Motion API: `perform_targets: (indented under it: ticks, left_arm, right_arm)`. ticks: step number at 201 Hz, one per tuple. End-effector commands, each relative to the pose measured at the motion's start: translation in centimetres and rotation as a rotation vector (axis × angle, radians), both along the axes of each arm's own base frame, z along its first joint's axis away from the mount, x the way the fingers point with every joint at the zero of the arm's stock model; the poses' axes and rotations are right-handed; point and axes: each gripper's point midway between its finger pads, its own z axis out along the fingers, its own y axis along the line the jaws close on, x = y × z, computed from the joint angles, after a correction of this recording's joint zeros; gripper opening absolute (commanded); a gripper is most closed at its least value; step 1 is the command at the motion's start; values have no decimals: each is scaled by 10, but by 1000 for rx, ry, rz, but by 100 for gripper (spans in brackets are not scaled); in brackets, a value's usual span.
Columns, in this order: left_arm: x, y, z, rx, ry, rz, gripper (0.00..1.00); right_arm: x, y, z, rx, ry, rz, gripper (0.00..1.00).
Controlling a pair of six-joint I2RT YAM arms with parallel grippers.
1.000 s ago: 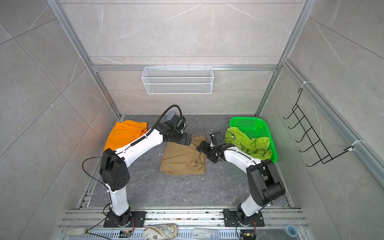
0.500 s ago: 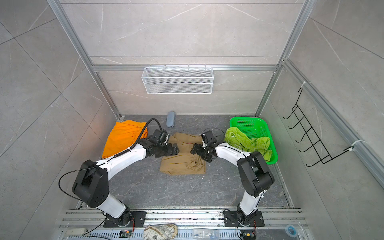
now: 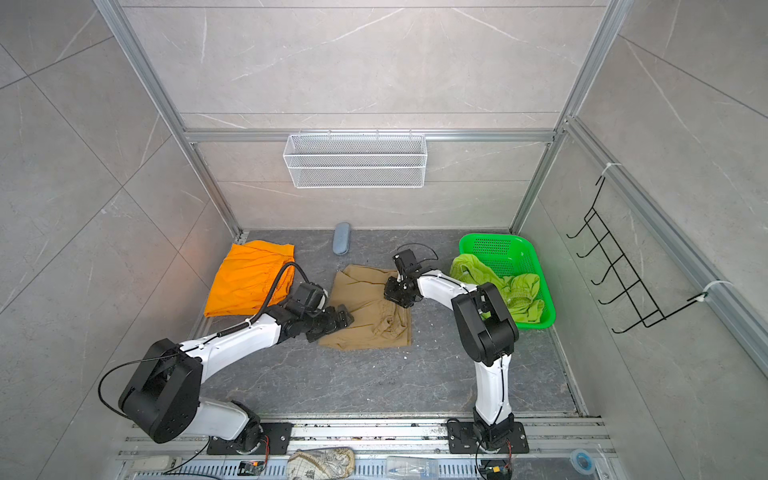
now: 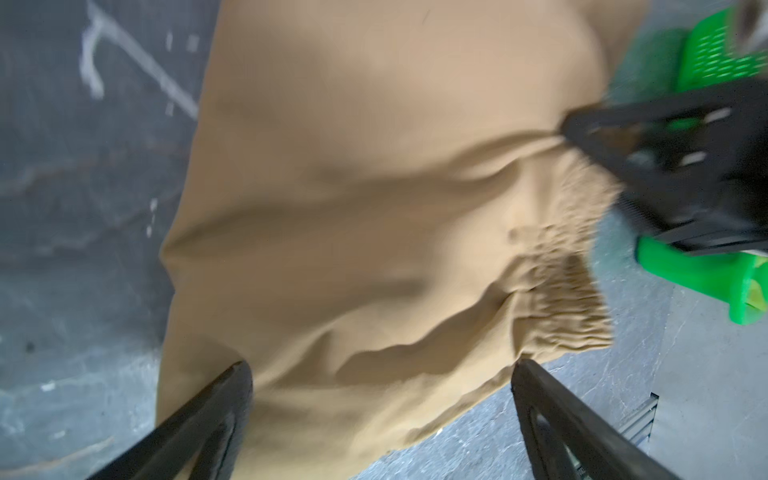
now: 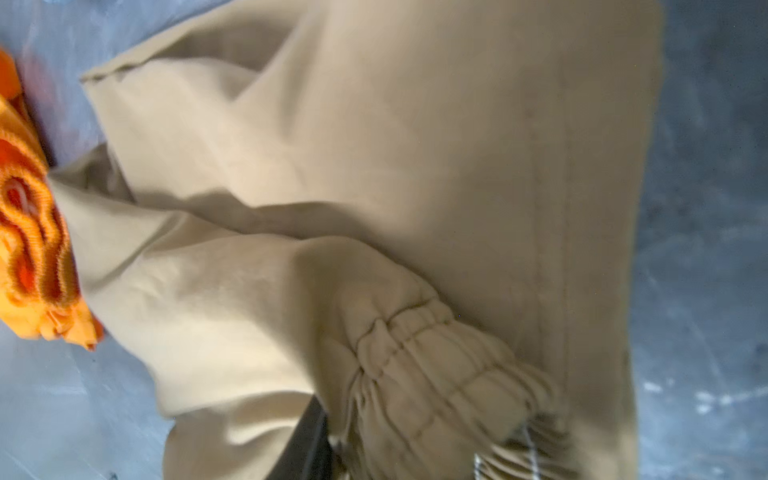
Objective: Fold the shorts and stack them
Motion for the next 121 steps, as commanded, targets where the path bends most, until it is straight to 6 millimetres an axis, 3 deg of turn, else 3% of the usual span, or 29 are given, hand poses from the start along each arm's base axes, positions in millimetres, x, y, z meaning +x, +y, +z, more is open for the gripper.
perform_targets:
  ticks: [1,33,61,87,107,121]
  left_arm:
    - [-2,-3,5,-39,-22,20,100]
    - [-8,8,-11,11,-8,25,100]
    - [-12,13,-26,28,13,42,100]
    - [-12,12,-26,28,12,35,100]
    - [-7,13,-10,38,-37,21,100]
    - [2,14,10,57,-102,7,100]
  right_arm:
    - [18,10,34,24,-63,13,14]
    - [31,12,42,4,-82,27,12]
    - [40,11,14,-53,-52,42,15]
    - [43,8,-8,-100,-11,70,34]
    - [45,9,4,-93,-35,88,46]
    - [44,9,19,-86,-63,103,62]
